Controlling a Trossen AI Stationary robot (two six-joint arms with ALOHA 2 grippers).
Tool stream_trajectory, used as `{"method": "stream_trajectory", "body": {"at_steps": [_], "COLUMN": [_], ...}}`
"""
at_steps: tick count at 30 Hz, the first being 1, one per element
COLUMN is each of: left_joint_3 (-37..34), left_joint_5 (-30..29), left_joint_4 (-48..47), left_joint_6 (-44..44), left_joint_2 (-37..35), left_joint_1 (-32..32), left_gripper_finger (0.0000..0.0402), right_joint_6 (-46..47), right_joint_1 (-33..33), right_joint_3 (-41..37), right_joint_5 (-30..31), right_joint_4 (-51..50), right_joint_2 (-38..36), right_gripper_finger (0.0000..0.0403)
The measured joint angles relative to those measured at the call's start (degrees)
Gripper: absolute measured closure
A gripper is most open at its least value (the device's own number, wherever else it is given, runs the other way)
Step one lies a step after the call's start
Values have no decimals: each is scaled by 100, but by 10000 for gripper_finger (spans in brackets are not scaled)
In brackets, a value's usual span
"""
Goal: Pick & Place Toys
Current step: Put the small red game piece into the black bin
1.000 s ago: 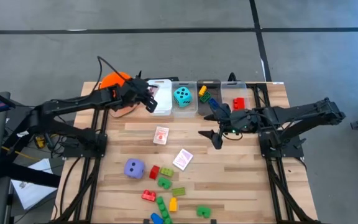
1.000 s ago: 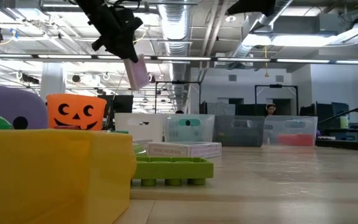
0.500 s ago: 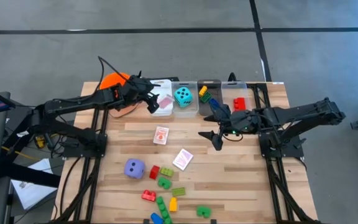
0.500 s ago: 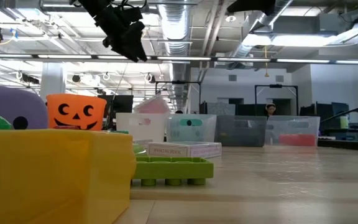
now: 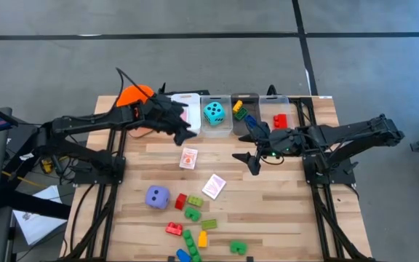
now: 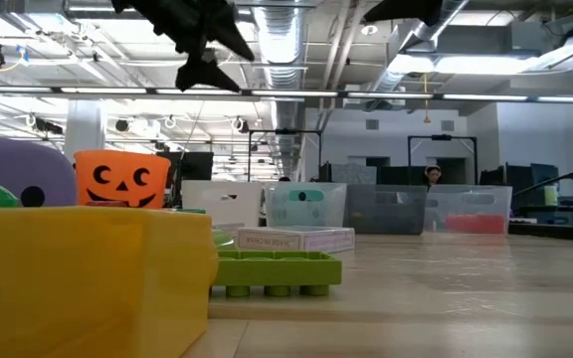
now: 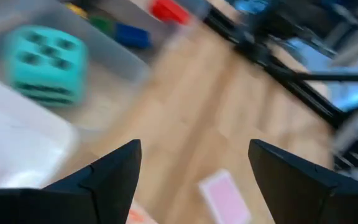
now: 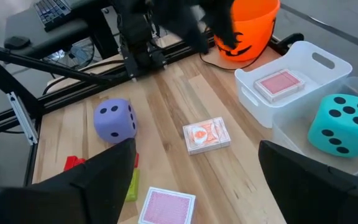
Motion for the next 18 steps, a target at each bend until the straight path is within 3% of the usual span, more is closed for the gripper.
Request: {"method": "stream_trajectory", "body": {"at_steps": [5,14,18], "left_joint_3": [0,-2,-4], "left_joint_5": [165,-956,-1035], "left_joint_4": [-15,-888,-1158], "left_joint_6": [-15,-330,-304], "left_joint_2": [0,4,4], "left_joint_1": [-465,-1187,-1463], "left_gripper_finger": [111,111,111], "right_joint_6": [0,-25,-322], "right_joint_1": [0,-2,-2], "right_joint_3": [0,0,-2], "right_joint_5": [0,0,0], "right_joint_4": [0,0,0], "right_joint_2": [0,7,7], "right_gripper_finger": [72,72,72]}}
